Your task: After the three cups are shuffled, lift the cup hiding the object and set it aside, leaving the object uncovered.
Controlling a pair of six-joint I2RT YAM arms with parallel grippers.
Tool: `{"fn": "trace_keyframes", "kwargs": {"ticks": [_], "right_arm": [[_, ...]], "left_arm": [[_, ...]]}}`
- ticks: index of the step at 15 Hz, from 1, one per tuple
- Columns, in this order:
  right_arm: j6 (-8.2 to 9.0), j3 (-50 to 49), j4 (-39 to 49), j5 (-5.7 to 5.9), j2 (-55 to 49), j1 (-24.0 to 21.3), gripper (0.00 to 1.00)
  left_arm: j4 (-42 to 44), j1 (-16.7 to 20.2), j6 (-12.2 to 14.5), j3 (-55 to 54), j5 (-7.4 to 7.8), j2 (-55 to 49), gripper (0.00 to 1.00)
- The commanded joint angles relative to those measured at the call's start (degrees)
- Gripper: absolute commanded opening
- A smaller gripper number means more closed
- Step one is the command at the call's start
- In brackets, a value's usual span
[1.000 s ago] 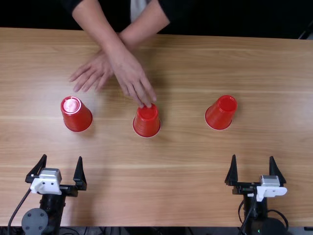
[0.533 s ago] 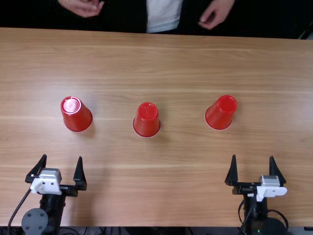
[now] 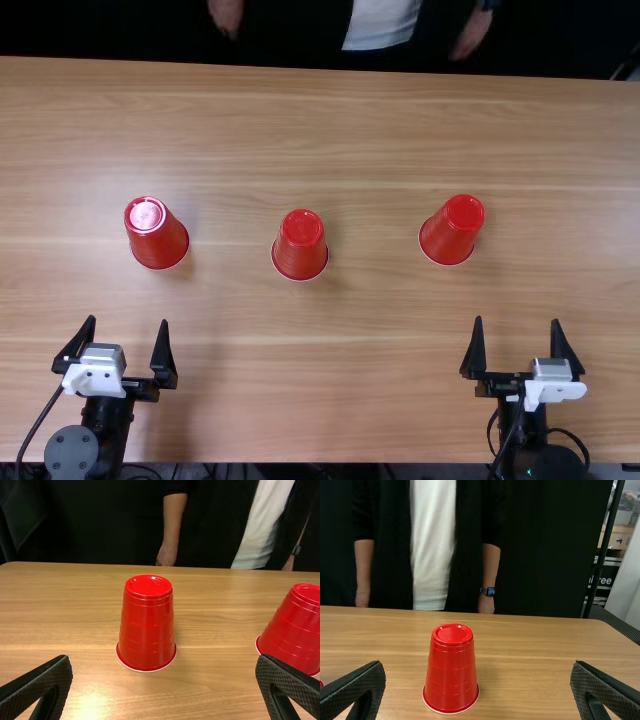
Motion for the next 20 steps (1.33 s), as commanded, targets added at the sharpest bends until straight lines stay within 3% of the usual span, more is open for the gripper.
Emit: {"fn": "trace_keyframes", "kwargs": {"ticks": [1,5,7,9,11,15,18,20], "right_arm": [[-0.01,-0.20,0.00,0.05,-0.36,-0.53,1.00],[-0.43,1.38,-0.21,1.00,-0.36,-0.80,1.00],[-0.54,5.07,-1.16,1.00,1.22,-0.97,1.00],[-0.43,9.90,-3.69,0.90,7.37,-0.88,1.00],[-0.43,14.47,-5.80,1.00,12.03,-0.97,1.00],[0.20,29.06,-17.93,1.00,22.40,-1.32,1.00],[0.52,40.49,-28.16,1.00,30.05,-1.32,1.00],[2.42,47.96,-33.32,1.00,37.08,-1.32,1.00]], "left_arm": [[-1.15,-0.25,0.49,-0.86,1.55,-0.62,1.00],[-1.15,-0.34,0.07,-0.86,1.87,-0.62,1.00],[-1.79,-0.34,0.18,6.26,2.08,-0.62,1.00],[-1.79,-0.16,0.07,12.67,1.76,8.52,1.00],[-2.95,0.10,0.07,20.14,0.50,15.90,1.00],[-22.56,1.07,0.28,35.96,0.08,27.15,1.00],[-31.74,1.42,0.28,50.99,0.08,36.47,1.00],[-39.65,1.42,0.28,60.92,-0.35,42.88,1.00]]}}
